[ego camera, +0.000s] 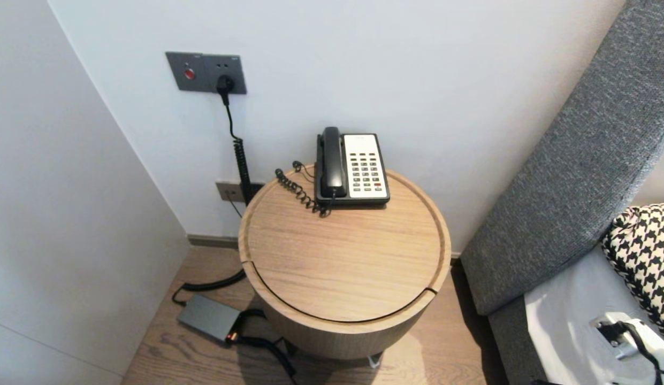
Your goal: Open the nightstand drawer
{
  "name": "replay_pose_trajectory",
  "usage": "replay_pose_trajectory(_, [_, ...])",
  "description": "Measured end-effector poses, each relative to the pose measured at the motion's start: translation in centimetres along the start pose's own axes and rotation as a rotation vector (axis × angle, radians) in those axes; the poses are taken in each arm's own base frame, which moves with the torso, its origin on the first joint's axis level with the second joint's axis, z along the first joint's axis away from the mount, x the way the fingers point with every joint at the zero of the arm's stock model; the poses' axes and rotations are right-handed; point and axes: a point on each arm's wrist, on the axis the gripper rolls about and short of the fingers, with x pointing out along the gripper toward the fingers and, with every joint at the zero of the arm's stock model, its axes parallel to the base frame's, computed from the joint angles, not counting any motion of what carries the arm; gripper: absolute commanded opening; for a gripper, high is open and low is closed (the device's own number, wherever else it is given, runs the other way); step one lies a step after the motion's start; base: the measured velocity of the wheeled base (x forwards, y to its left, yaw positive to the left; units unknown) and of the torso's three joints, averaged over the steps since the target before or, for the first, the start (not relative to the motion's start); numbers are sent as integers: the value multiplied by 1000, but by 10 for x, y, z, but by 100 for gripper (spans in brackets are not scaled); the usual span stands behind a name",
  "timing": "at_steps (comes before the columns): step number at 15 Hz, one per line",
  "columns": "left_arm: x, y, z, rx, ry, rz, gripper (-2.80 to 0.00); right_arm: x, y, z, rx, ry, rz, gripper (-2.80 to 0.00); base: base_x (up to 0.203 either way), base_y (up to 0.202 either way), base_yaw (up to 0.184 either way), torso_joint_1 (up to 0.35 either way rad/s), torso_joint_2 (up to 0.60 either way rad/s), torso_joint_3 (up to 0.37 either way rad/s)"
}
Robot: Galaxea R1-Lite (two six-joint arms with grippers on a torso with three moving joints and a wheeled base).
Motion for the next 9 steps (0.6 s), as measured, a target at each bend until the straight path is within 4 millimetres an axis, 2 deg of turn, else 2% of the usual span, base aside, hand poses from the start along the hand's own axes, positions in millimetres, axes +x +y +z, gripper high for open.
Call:
replay_pose_trajectory(4, [0, 0, 0, 0, 0, 0, -280, -15, -5, -8, 22, -79, -28, -280, 0, 0, 0, 0, 0, 0])
replay_pose_trajectory(9, [0, 0, 0, 0, 0, 0, -280, -29, -9, -28, 6, -152, -36, -280, 0, 0, 0, 0, 0, 0])
